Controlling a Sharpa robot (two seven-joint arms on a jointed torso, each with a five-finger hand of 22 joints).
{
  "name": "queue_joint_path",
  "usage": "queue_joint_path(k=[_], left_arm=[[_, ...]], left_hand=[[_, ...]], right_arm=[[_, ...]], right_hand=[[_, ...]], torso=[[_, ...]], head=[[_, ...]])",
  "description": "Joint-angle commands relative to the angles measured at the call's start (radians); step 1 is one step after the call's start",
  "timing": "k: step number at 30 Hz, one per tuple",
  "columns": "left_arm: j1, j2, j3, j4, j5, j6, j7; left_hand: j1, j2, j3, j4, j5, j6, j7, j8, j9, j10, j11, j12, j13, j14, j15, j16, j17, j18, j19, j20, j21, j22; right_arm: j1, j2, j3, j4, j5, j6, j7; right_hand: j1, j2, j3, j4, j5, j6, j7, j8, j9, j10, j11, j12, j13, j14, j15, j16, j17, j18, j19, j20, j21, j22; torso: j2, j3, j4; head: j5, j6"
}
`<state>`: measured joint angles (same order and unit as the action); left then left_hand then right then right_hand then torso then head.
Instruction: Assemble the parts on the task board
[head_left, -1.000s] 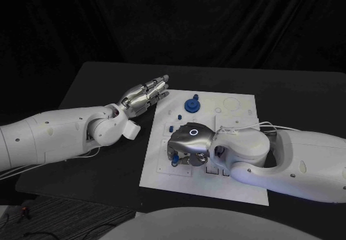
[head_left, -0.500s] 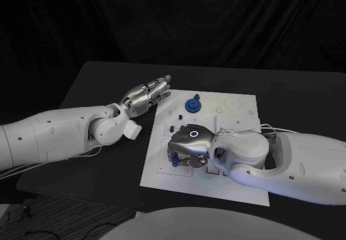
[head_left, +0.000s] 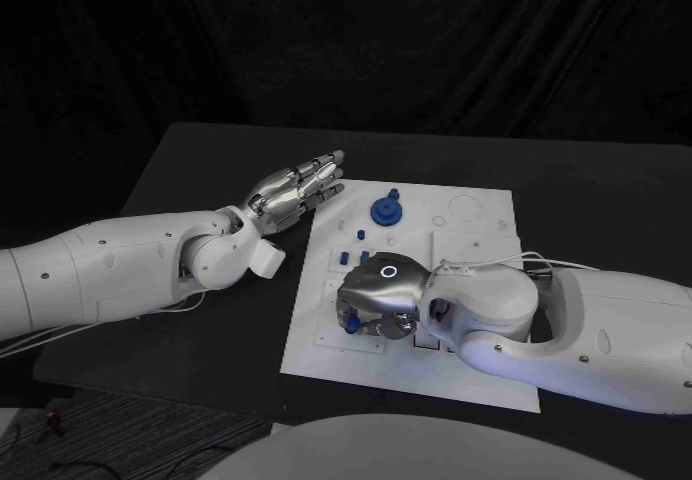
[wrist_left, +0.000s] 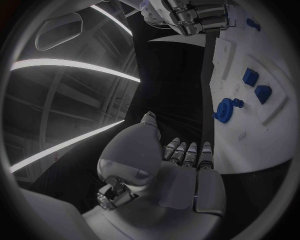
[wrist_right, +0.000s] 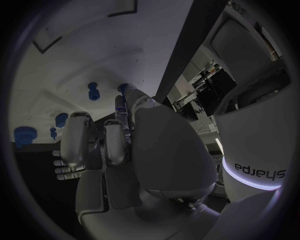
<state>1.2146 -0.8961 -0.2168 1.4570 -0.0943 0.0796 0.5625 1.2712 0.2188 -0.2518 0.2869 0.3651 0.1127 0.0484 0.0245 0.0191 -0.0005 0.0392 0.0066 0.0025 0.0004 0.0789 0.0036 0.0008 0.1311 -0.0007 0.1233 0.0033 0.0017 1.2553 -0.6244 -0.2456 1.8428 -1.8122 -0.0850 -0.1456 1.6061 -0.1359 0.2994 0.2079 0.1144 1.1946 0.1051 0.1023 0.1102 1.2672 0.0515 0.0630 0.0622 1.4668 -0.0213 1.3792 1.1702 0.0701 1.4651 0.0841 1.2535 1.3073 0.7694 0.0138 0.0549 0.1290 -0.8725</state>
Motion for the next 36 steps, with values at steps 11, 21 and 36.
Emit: queue_joint_path(k=[11,21,36], left_arm=[[-0.001,0.005,0.001,-0.004,-0.001,0.019,0.006],[-0.001,0.006,0.001,-0.008,-0.001,0.018,0.004],[-0.001,-0.012,0.001,0.011,-0.001,0.003,0.000]], left_hand=[[0.005,0.008,0.000,0.001,0.000,0.012,0.019,0.011,0.004,0.000,0.006,0.002,0.000,0.000,0.009,-0.004,-0.001,-0.015,0.001,0.011,-0.003,-0.002],[0.005,0.008,0.000,0.000,0.000,0.012,0.019,0.011,0.004,0.000,0.006,0.003,0.000,0.000,0.009,-0.004,-0.001,-0.015,0.001,0.011,-0.003,-0.002],[0.008,0.008,0.001,-0.002,0.003,0.009,0.020,0.010,0.003,0.000,0.008,0.003,0.000,0.000,0.010,-0.004,-0.001,-0.015,0.001,0.011,-0.003,-0.002]], right_arm=[[-0.006,-0.001,-0.001,-0.005,-0.007,0.057,-0.066],[-0.009,-0.016,-0.001,-0.008,-0.007,-0.016,-0.048],[0.135,-0.233,-0.001,0.140,0.254,-0.375,0.084]], right_hand=[[-0.071,-0.053,-0.013,0.008,-0.025,-0.333,-0.073,-0.039,-0.048,-0.229,0.045,0.001,0.000,0.000,0.009,-0.040,-0.073,0.014,-0.048,0.008,-0.098,0.152],[-0.069,-0.066,-0.122,0.053,-0.053,-0.637,-0.121,-0.051,-0.058,-0.358,0.044,0.028,0.003,-0.005,0.001,-0.063,-0.113,0.020,-0.055,0.002,-0.143,0.140],[-0.030,0.000,-0.059,0.040,0.037,-0.288,-0.034,0.027,-0.022,-0.248,0.027,0.166,0.012,0.016,-0.010,-0.026,-0.051,0.011,-0.031,-0.006,-0.100,0.157]], torso=[[-0.001,-0.0006,0.0002],[-0.001,0.0002,0.0010],[0.003,-0.0005,0.0001]], head=[[0.000,0.000],[0.000,0.000],[-0.029,0.000]])
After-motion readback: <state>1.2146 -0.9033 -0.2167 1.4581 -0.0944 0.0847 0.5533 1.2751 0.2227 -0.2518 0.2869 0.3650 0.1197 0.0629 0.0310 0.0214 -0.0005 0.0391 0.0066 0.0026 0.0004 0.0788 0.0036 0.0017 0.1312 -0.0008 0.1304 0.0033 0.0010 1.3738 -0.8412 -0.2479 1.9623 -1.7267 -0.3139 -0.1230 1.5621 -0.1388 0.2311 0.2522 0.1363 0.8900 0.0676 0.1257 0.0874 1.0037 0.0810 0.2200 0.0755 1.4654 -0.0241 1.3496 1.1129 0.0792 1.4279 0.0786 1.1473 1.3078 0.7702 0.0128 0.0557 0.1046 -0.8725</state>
